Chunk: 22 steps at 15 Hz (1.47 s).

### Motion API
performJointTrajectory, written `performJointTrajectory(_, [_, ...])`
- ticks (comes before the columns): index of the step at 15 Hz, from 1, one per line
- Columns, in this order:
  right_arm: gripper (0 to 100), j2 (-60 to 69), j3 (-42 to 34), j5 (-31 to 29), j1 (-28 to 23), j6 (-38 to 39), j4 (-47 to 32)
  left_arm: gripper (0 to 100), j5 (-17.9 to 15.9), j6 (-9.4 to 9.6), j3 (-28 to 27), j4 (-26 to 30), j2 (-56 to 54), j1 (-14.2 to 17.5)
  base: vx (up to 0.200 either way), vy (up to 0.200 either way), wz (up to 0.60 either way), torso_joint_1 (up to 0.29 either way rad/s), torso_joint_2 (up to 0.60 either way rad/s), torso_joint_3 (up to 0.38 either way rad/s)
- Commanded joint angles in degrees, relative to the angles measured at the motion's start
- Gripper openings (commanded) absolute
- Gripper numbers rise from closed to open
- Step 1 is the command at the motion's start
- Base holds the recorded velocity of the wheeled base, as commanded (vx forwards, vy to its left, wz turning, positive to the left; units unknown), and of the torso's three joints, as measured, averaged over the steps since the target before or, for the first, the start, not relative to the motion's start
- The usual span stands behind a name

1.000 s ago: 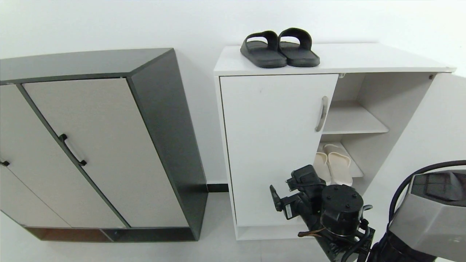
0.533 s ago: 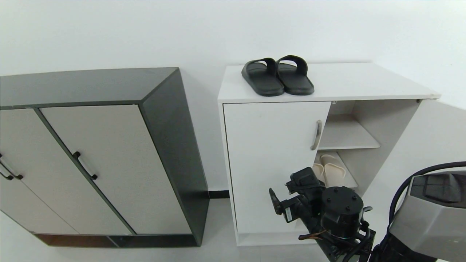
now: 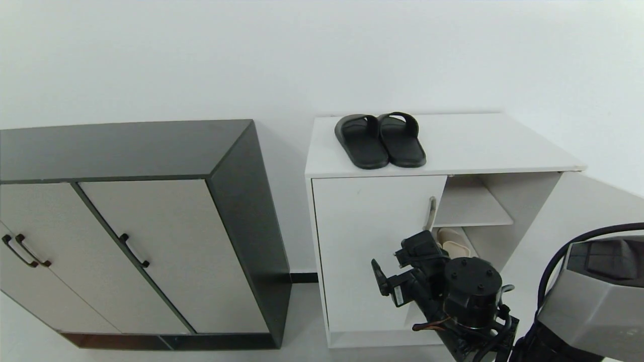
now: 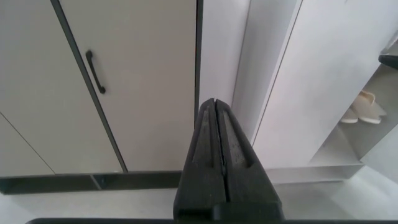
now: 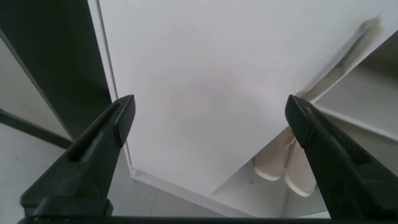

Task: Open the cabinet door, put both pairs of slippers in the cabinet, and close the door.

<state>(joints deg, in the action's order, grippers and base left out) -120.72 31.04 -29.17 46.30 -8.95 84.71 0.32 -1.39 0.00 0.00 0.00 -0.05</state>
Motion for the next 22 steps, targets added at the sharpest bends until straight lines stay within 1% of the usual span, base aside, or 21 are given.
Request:
performJointTrajectory(1, [100,0.05,-0.01,-0.01,0.02,-0.02,0.01,0,0.03,-0.02,0.0,0.0,0.0,0.05,0.0,0.0,0.0,0.222,-0.53,-0.315])
performJointTrajectory(12, [100,0.14,-0.28,0.26,0.02,0.07,0.72,0,0.03,-0.02,0.0,0.0,0.09,0.05,0.0,0.0,0.0,0.246,-0.56,-0.317])
performJointTrajectory(14, [100,-0.21,-0.8,0.96,-0.07,-2.04,1.86,0,0.03,-0.02,0.0,0.0,0.09,0.05,0.0,0.0,0.0,0.166,-0.38,-0.198])
performJointTrajectory(16, [100,-0.48,-0.63,1.13,-0.33,-2.48,2.91,0,0.03,-0.02,0.0,0.0,0.09,0.05,0.0,0.0,0.0,0.036,-0.08,-0.037])
performJointTrajectory(17, [100,0.14,2.71,0.78,-0.68,-2.3,2.12,0,0.03,-0.02,0.0,0.0,0.0,0.05,0.0,0.0,0.0,0.0,0.0,0.0])
performJointTrajectory(19, [100,4.27,4.47,0.61,-0.77,0.95,-5.0,0,0.03,0.07,0.0,0.0,0.0,0.05,0.0,0.0,0.0,0.0,0.0,0.0])
performJointTrajectory(20, [100,9.89,6.58,-0.36,0.63,5.34,-16.25,0,0.03,0.07,0.0,0.0,0.09,0.05,0.0,0.0,0.0,0.0,0.0,0.0])
performJointTrajectory(21, [100,13.23,9.13,-2.91,1.34,8.6,-24.42,0,0.03,0.07,0.0,0.0,0.0,-0.04,0.0,0.0,0.0,0.0,0.0,0.0])
performJointTrajectory(22, [100,15.61,12.91,-6.86,1.78,11.58,-31.8,0,0.03,0.07,0.0,0.0,0.0,0.05,0.0,0.0,0.0,0.0,0.0,0.0])
